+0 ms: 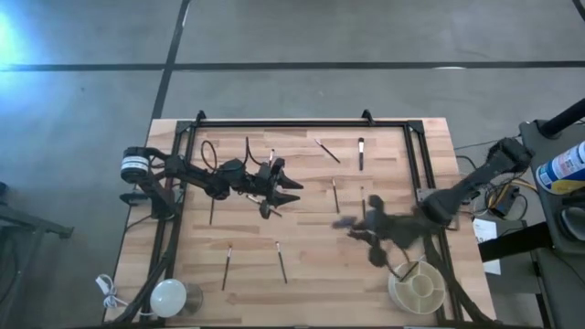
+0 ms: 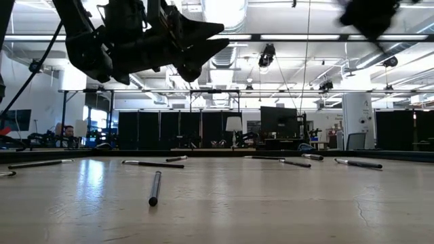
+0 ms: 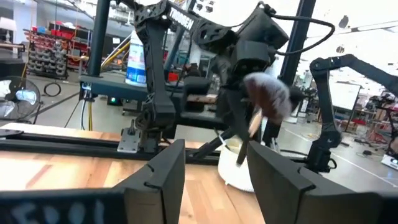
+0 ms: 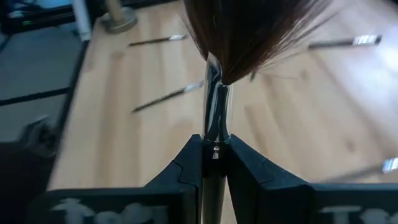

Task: Put items in baskets/containers
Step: Put the black highlighter brush into the white organizer

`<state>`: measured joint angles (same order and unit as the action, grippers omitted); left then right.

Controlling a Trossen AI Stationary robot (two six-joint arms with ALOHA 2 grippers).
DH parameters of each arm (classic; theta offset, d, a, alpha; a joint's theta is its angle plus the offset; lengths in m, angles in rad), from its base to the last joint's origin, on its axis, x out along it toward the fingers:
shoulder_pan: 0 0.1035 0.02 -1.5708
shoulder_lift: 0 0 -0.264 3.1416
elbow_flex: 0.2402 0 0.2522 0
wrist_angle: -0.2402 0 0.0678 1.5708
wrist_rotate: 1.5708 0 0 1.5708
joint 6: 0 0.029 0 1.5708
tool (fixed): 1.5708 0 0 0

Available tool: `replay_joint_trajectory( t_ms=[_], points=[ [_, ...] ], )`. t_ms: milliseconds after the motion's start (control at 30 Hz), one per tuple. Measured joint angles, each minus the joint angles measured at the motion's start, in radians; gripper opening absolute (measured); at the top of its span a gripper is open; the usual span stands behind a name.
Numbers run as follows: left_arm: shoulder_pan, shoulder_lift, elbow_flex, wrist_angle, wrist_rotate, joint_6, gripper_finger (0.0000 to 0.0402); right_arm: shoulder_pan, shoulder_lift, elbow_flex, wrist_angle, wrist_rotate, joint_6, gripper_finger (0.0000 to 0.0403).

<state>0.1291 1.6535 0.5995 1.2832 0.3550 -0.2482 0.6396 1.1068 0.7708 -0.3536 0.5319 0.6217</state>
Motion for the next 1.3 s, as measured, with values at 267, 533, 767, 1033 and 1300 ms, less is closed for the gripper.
replay_joint_trajectory(
  t_ms=[267, 533, 767, 1033, 1300],
  points=[
    [0.000, 0.000, 0.000, -0.010, 0.000, 0.011, 0.0165, 0.362, -0.078, 0.000, -0.291, 0.213, 0.438, 0.0039],
    [0.000, 0.000, 0.010, -0.022, -0.001, 0.007, 0.0165, 0.606, -0.099, 0.000, -0.429, 0.280, 0.665, 0.0039],
    [-0.001, 0.000, 0.009, -0.039, -0.001, -0.015, 0.0165, 0.707, -0.065, -0.035, -0.424, 0.284, 0.751, 0.0039],
    [-0.001, 0.000, 0.008, -0.071, -0.001, -0.024, 0.0165, 0.750, -0.008, -0.127, -0.298, 0.279, 0.785, 0.0039],
    [-0.001, 0.000, 0.008, -0.092, -0.019, -0.025, 0.0165, 0.750, 0.004, -0.135, -0.286, 0.263, 0.786, 0.0089]
  ],
)
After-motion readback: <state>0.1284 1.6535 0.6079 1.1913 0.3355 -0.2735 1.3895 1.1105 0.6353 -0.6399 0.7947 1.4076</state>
